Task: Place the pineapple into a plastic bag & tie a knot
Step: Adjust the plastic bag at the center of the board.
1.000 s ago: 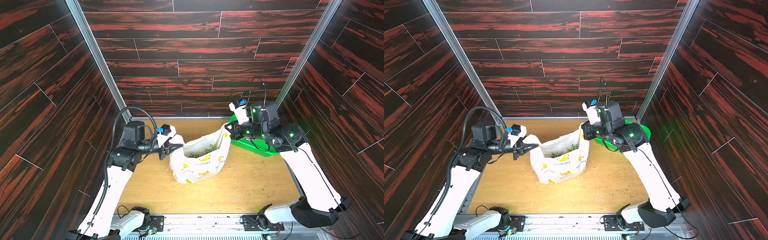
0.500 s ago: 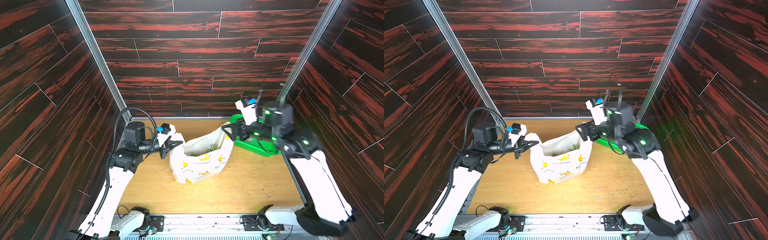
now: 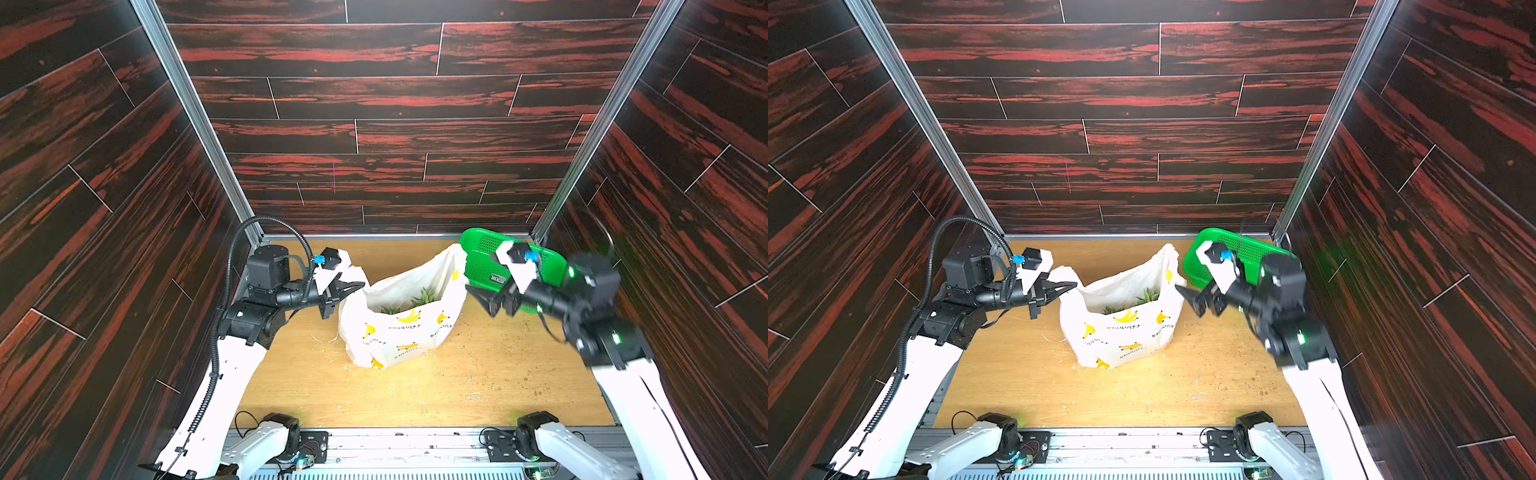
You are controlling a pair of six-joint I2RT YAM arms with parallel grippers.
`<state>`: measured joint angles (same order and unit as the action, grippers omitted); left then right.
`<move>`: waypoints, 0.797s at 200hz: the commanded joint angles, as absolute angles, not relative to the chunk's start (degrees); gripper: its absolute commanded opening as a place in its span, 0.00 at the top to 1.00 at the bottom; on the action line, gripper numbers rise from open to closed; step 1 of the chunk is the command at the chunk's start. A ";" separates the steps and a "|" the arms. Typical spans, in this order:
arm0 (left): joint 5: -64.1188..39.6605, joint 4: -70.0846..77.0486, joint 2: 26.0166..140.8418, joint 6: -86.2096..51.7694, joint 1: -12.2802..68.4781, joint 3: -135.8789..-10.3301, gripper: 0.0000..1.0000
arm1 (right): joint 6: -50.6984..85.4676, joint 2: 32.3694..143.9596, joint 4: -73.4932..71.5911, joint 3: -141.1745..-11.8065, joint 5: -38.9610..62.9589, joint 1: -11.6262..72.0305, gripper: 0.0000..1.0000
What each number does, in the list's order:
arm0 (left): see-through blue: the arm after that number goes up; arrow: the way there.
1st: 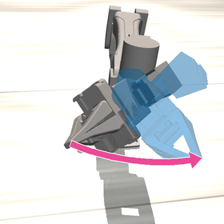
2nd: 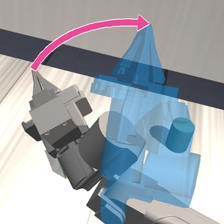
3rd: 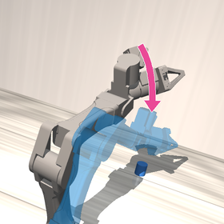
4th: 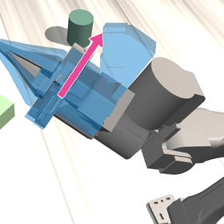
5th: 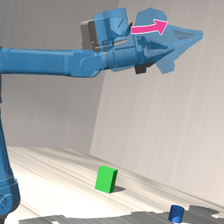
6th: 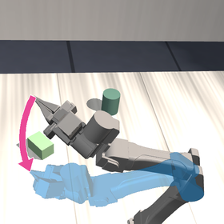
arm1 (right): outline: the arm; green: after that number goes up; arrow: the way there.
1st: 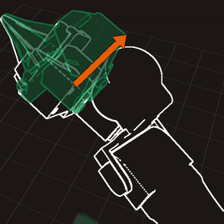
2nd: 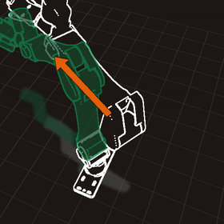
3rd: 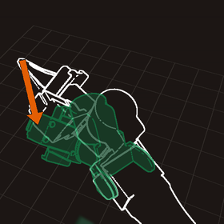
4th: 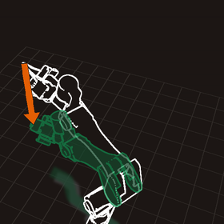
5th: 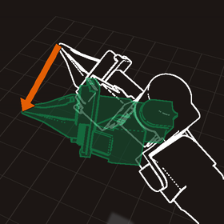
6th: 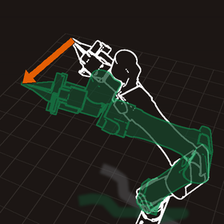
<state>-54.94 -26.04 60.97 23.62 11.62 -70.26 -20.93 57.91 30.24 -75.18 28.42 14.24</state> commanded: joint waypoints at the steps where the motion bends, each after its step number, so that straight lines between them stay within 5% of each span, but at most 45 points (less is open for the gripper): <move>1: -55.07 -26.14 59.93 24.46 11.34 -70.32 1.00 | -27.54 60.80 33.19 -76.90 40.75 11.27 0.01; 59: -55.63 -26.63 61.34 25.23 11.37 -70.80 1.00 | -32.14 71.32 31.02 -80.23 58.84 6.85 0.08; 159: -55.37 -27.24 62.40 25.42 11.34 -71.31 1.00 | -44.08 86.24 40.73 -95.25 66.26 13.91 0.16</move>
